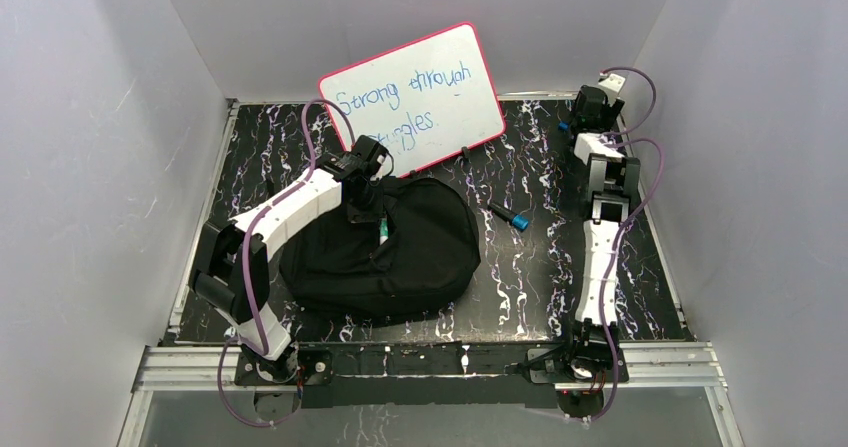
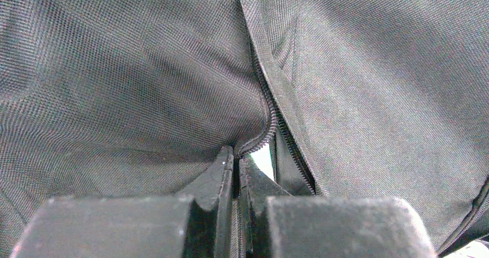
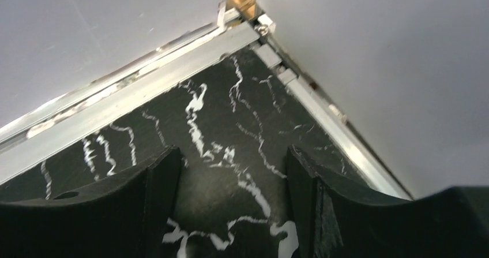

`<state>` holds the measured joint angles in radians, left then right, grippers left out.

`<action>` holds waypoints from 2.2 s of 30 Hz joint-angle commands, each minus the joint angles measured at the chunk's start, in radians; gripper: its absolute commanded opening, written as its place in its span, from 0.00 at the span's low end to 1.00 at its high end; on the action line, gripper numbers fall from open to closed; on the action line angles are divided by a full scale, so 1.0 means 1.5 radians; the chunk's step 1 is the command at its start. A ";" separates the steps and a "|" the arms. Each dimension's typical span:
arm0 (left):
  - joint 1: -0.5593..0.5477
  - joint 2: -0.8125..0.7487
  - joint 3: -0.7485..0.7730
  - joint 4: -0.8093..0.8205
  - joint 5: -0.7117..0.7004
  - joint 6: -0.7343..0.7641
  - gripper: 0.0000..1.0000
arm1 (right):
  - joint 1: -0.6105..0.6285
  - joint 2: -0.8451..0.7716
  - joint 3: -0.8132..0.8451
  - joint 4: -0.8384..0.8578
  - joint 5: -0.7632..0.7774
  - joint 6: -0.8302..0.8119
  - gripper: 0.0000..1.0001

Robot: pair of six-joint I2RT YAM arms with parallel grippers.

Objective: Pack the student bag
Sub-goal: Move the stationery to the center of the board.

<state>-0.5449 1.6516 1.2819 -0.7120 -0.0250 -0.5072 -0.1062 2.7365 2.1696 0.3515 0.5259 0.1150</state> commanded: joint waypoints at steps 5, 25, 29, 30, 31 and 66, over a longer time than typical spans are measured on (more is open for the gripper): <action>0.000 -0.039 0.031 0.023 -0.009 0.002 0.00 | 0.011 -0.102 -0.100 -0.172 -0.129 0.108 0.70; 0.000 -0.197 -0.047 0.030 -0.002 -0.047 0.00 | 0.030 -0.294 -0.372 -0.242 -0.326 0.106 0.69; 0.000 -0.217 -0.055 0.030 0.003 -0.049 0.00 | 0.041 -0.327 -0.403 -0.255 -0.328 0.097 0.70; 0.000 -0.222 -0.056 0.031 0.003 -0.050 0.00 | 0.042 -0.332 -0.406 -0.265 -0.333 0.097 0.70; 0.000 -0.228 -0.057 0.030 0.003 -0.050 0.00 | 0.043 -0.337 -0.409 -0.275 -0.342 0.099 0.70; 0.000 -0.261 -0.047 0.040 0.017 -0.055 0.00 | 0.114 -0.625 -0.721 -0.432 -0.432 0.105 0.73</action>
<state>-0.5449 1.2881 1.1824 -0.6807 -0.0322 -0.5728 -0.0010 1.8256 1.1141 -0.1886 -0.1486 0.3107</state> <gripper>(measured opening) 0.022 0.729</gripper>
